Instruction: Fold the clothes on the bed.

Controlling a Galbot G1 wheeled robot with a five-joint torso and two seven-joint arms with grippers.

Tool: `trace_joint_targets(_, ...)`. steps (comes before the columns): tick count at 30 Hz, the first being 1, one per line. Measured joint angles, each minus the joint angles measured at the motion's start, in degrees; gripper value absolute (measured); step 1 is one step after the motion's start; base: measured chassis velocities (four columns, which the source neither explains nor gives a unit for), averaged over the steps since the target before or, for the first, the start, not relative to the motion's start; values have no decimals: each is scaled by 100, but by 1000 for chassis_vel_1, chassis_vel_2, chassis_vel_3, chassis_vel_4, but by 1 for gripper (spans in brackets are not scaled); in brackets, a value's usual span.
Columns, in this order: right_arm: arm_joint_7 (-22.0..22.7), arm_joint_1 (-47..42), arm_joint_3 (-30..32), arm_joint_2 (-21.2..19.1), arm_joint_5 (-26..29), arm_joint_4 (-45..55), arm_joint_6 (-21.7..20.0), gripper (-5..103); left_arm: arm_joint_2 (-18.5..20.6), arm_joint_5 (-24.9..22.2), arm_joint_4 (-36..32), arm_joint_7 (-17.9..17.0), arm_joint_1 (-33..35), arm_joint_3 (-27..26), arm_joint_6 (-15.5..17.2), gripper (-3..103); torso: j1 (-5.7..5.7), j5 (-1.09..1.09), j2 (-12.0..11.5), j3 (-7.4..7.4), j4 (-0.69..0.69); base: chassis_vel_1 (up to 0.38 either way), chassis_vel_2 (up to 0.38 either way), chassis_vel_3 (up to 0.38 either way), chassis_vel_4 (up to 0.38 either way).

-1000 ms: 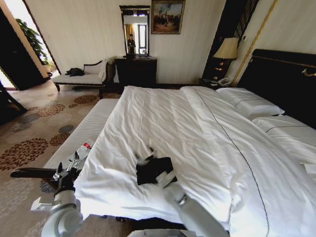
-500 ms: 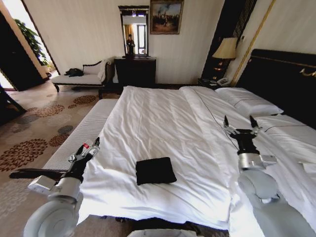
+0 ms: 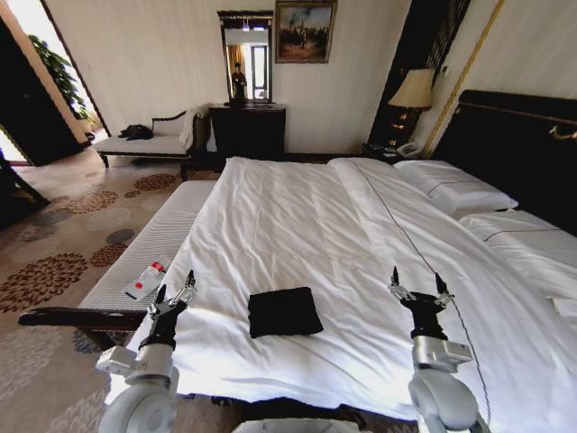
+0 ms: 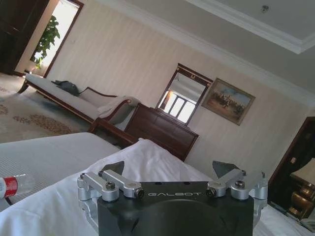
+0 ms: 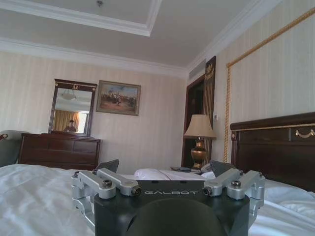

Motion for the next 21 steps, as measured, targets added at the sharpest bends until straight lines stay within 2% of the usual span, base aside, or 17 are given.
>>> trace_joint_targets(21,-22,25,-23,-14,-2,-1,8,100,12,-12,-16,22,1,-27,3,100,0,0,0,1,0,0,0,0,0)
